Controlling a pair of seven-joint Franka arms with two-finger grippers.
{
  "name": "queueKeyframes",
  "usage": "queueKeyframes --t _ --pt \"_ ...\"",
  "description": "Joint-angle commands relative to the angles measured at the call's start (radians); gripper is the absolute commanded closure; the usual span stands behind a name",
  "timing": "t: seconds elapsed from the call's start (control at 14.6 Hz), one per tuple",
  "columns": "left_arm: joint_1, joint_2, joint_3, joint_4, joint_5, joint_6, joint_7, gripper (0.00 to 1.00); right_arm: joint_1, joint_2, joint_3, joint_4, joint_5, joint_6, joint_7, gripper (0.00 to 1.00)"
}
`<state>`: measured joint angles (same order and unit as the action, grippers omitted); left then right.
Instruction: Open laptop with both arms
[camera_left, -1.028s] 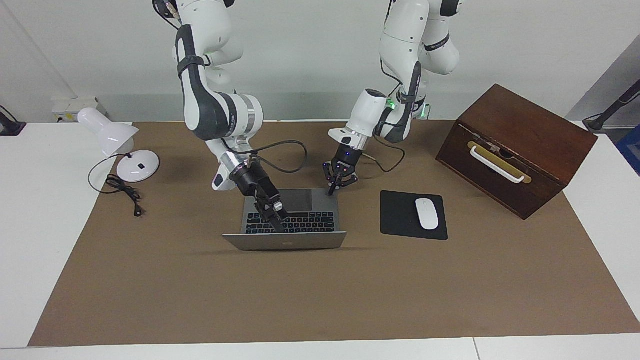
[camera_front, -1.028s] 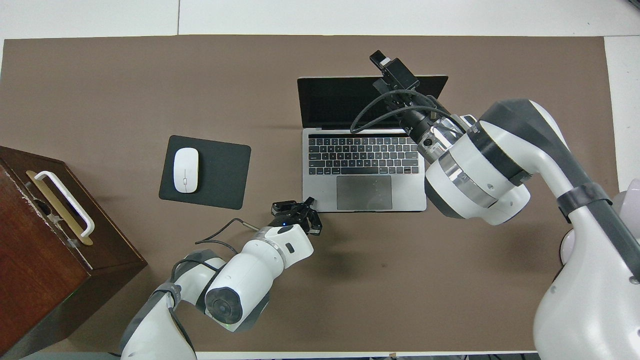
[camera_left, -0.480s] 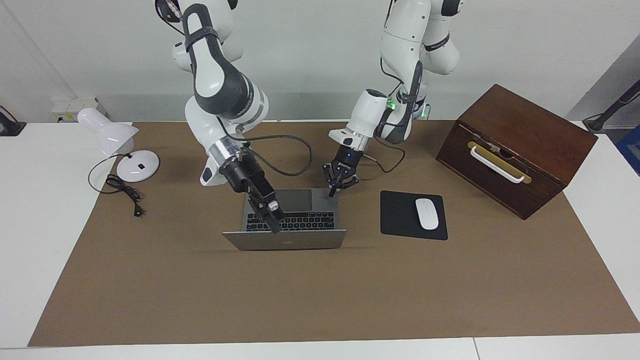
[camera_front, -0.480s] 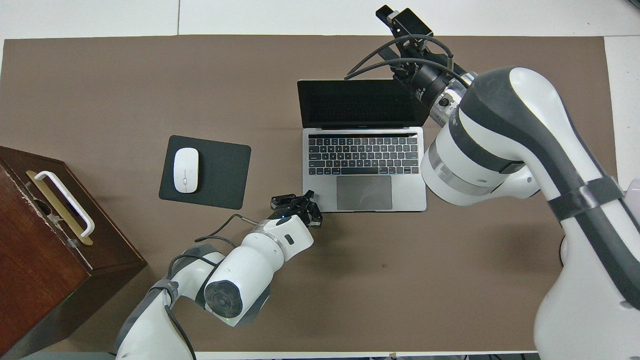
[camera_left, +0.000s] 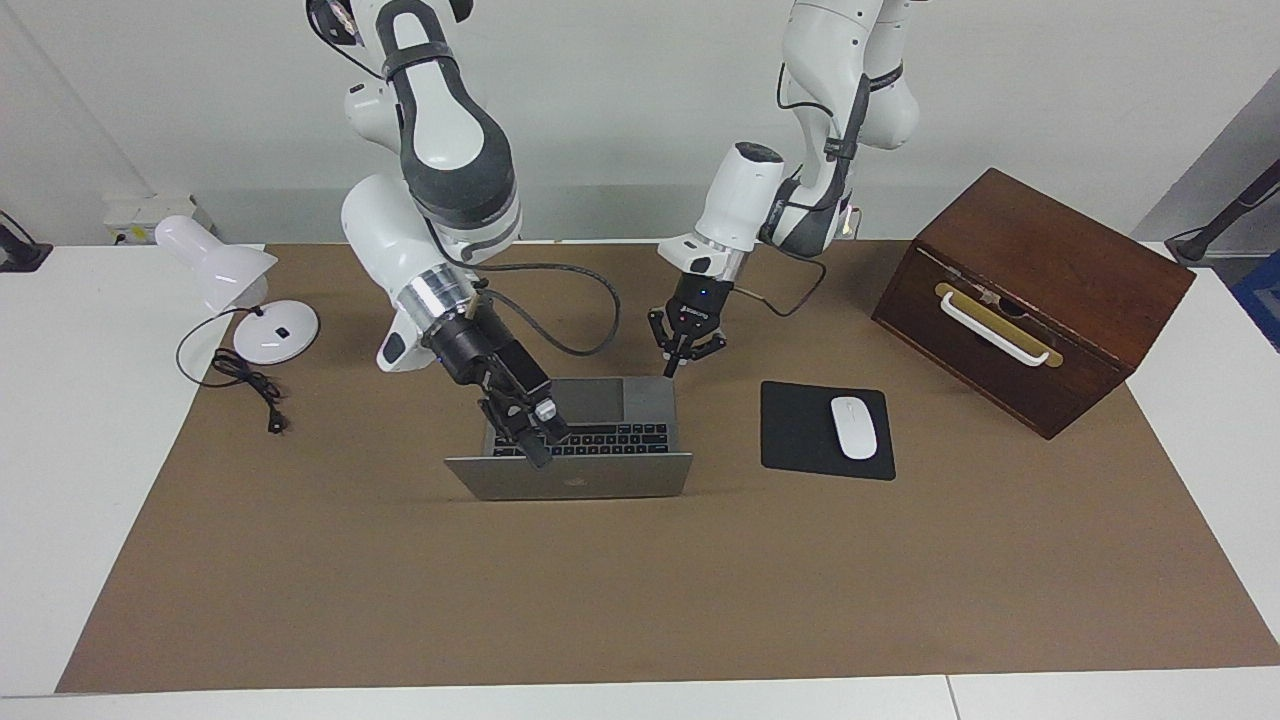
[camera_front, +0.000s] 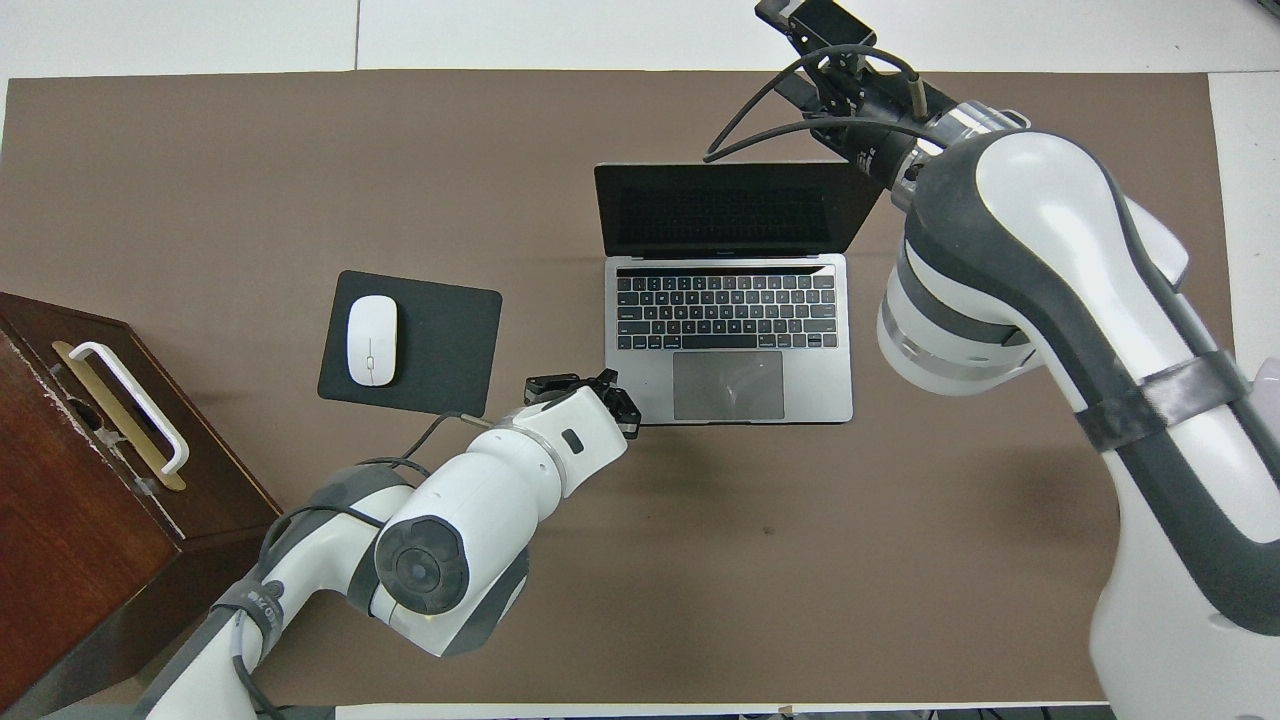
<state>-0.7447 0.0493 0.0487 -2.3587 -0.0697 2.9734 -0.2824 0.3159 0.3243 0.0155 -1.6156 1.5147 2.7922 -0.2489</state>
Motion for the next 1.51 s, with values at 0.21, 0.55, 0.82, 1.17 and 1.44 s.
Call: queueKeyframes --t 0.21,0.55,0.82,1.17,1.44 --pt "0.048 -0.055 -0.001 0.172 -0.012 -0.391 -0.004 1.00 -0.178 -0.036 -0.002 0.034 -0.430 -0.343 0.270 0.00" --pt "0.099 -0.095 -0.001 0.257 -0.010 -0.591 -0.004 0.31 -0.375 -0.096 -0.006 0.039 -0.533 -0.701 0.269 0.00" --pt "0.151 -0.149 -0.001 0.265 -0.001 -0.669 0.009 0.00 -0.509 -0.100 -0.025 0.146 -0.686 -1.014 0.270 0.00" --pt "0.212 -0.190 -0.001 0.335 0.011 -0.856 0.008 0.00 -0.581 -0.097 -0.031 0.270 -0.911 -1.230 0.247 0.00" --pt "0.286 -0.212 -0.001 0.407 0.044 -0.988 0.009 0.00 -0.566 -0.105 -0.017 0.307 -1.120 -1.255 0.154 0.00"
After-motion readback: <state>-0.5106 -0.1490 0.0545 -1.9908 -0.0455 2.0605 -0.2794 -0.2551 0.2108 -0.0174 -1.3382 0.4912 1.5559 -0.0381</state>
